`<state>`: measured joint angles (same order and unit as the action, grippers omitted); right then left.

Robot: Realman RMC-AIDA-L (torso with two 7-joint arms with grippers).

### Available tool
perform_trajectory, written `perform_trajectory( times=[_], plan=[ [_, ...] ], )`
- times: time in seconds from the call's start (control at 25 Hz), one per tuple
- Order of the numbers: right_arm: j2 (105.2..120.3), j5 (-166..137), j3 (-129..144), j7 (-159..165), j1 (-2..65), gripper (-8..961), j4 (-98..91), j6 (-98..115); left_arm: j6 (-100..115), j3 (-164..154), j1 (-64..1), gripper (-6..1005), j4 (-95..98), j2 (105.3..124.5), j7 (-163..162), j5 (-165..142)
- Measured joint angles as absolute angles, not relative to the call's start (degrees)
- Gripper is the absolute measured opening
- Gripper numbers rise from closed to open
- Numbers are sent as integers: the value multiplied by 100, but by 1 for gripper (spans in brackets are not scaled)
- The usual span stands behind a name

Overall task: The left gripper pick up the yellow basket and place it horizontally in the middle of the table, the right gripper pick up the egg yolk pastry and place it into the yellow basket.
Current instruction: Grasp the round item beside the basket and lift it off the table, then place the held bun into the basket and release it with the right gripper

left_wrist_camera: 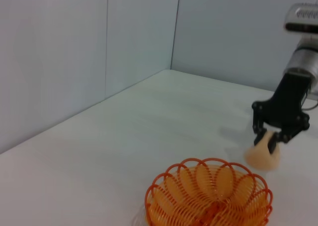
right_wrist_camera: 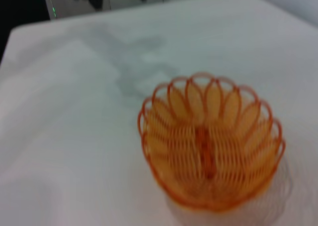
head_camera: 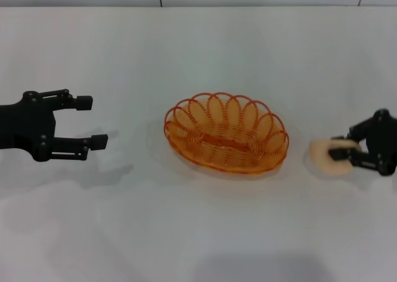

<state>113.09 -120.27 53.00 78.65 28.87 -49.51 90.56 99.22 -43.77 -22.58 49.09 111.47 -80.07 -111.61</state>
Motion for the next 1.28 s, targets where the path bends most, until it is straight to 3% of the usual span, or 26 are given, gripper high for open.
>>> perform_trajectory(
  times=[0.56,1.08,1.28],
  plan=[
    [11569,-11044,5168,8692,3165,87,-5289,9211,9872,-4362,-2183,862,4883,11173,-8015,-11173],
    [11592,-9995,7217,8742,3257,54,-4972,7262,10021,-4392,-2018,862,4920,11199,-7969,-11197],
    [11602,-9843,7399,8768,3215,101,-4964,7118,10038,-4385,-2038,862,4922,11177,-7976,-11204]
  ],
)
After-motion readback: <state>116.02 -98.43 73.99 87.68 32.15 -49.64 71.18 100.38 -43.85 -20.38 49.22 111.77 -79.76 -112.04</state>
